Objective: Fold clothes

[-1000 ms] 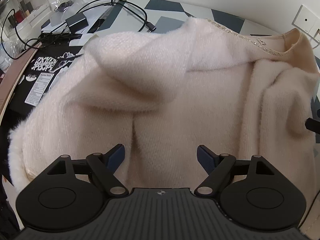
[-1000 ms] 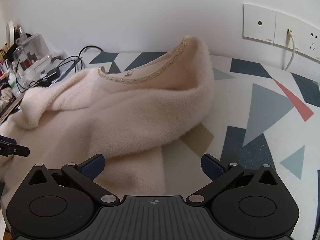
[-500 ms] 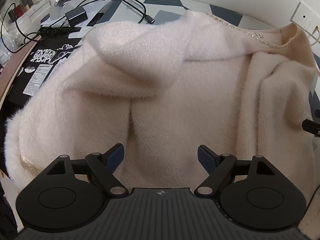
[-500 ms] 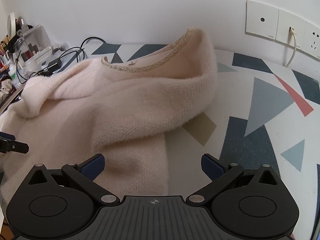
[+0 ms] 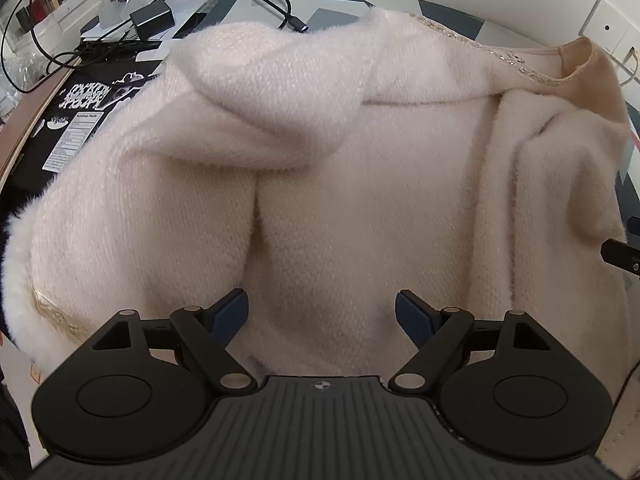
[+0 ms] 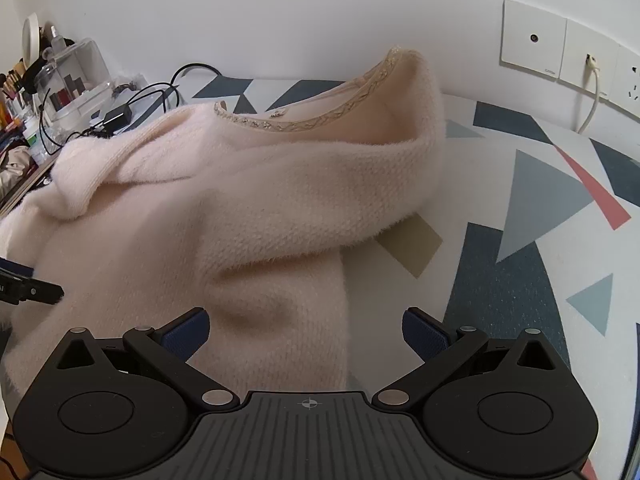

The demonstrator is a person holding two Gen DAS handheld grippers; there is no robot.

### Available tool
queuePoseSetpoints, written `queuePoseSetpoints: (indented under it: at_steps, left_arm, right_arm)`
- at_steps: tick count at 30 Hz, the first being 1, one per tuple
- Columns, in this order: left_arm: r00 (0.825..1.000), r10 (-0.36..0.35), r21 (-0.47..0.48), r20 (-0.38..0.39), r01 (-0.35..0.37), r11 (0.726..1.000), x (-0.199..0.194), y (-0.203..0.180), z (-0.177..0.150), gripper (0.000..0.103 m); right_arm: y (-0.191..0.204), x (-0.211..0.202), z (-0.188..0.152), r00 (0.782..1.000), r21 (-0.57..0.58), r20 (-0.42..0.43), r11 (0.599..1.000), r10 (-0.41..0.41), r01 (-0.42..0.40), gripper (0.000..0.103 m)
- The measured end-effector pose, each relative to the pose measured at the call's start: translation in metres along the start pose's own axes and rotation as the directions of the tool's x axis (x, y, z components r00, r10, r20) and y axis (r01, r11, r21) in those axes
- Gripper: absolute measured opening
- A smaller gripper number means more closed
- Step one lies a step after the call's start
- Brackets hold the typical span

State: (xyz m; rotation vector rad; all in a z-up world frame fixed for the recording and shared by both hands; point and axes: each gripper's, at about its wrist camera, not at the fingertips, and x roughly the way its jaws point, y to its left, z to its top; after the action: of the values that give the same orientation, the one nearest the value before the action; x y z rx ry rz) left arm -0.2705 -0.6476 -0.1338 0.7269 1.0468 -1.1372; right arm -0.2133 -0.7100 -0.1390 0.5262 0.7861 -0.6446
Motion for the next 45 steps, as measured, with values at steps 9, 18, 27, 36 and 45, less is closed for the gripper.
queuePoseSetpoints:
  at_steps: [9,18,27,36,45]
  left_arm:
    - [1.000,-0.010,-0.002,-0.010,0.010,1.000,-0.001,-0.002,-0.004,0.083]
    - [1.000,-0.003,0.010,-0.022,0.004,1.000,0.002,-0.004,-0.009,0.083]
    - [0.999,0.013,0.035,-0.031,-0.012,0.999,0.008,-0.004,-0.012,0.083]
    - [0.999,0.017,0.044,-0.033,-0.015,0.999,0.007,-0.005,-0.010,0.084]
    - [1.000,0.019,0.042,-0.025,-0.018,0.999,0.005,-0.004,-0.009,0.084]
  right_arm:
    - [0.003,0.000,-0.001,1.000,-0.013,-0.012,1.000,0.004,-0.005,0.102]
    - [0.008,0.007,-0.005,0.999,-0.046,-0.043,0.999,-0.013,0.011,0.102]
    - [0.013,0.017,-0.006,0.997,-0.082,-0.074,0.997,-0.021,0.015,0.102]
    - [0.019,0.019,-0.004,0.996,-0.106,-0.083,0.994,-0.022,0.013,0.102]
    - [0.023,0.019,-0.006,0.996,-0.125,-0.089,0.992,-0.016,0.004,0.102]
